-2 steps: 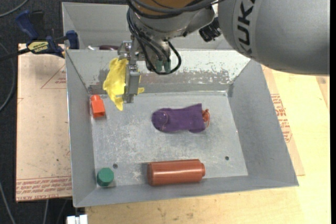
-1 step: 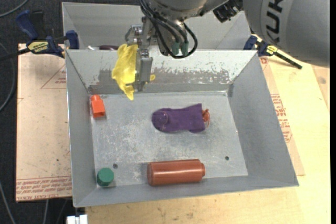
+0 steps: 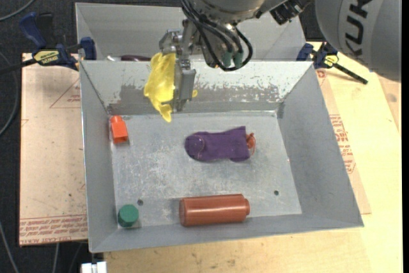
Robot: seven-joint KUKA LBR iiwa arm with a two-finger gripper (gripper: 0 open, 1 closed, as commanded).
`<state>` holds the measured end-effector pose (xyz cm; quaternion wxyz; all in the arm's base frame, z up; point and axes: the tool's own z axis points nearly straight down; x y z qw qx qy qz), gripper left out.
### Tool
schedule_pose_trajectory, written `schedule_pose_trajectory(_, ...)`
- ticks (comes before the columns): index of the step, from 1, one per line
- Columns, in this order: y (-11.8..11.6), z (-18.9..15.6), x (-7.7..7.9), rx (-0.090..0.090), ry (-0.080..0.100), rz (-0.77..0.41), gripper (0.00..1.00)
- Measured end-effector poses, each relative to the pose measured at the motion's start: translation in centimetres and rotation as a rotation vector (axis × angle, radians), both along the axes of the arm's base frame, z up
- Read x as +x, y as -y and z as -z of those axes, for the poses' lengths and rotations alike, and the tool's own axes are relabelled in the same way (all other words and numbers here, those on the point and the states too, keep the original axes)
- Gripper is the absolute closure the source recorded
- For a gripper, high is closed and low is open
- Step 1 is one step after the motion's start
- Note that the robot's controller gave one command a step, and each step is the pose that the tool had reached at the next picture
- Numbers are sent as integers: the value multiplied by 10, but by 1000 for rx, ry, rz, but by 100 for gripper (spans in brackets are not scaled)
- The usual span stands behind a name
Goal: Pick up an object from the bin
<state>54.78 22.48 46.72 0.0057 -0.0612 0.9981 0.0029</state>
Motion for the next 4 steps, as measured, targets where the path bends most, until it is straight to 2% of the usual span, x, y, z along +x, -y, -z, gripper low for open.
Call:
schedule_pose_trajectory(1,-11,13,23,-5,-11,-73,0)
schedule_pose_trajectory(2,-7,67,26,-1,-1,-95,0)
schedule_pose_trajectory(3,-1,62,18,-6,-17,-201,0)
schedule_pose_trajectory(4,-1,15,22,-4,3,-387,0)
